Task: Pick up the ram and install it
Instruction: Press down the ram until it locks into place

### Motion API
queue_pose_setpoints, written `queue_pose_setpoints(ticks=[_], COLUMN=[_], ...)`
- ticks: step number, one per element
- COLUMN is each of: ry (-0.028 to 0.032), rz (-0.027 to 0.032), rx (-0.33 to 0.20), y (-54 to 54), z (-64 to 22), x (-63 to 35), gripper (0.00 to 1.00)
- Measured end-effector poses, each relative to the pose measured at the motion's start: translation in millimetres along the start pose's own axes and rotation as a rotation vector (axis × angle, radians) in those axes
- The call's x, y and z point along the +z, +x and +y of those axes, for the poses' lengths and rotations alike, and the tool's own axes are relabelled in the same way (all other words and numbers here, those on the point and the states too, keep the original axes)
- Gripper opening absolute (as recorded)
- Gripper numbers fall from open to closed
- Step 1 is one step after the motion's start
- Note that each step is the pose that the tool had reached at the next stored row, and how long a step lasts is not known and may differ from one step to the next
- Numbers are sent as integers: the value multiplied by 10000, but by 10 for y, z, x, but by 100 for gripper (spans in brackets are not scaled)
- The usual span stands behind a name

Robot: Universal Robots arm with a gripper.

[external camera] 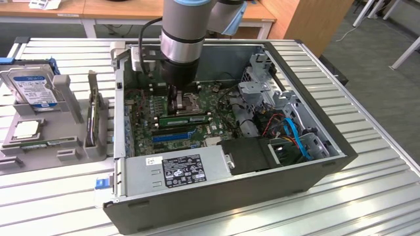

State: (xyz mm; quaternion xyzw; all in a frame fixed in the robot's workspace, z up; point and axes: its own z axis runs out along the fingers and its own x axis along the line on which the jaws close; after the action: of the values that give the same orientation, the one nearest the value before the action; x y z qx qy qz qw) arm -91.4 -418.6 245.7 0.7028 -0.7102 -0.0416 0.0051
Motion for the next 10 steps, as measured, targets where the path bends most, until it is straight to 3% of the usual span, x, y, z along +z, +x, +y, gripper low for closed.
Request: queue_pose_setpoints(ticks=[10], ry=[-1], rz=[2], rx=[0], y=[3], z=[-4], x=[62], gripper=[10])
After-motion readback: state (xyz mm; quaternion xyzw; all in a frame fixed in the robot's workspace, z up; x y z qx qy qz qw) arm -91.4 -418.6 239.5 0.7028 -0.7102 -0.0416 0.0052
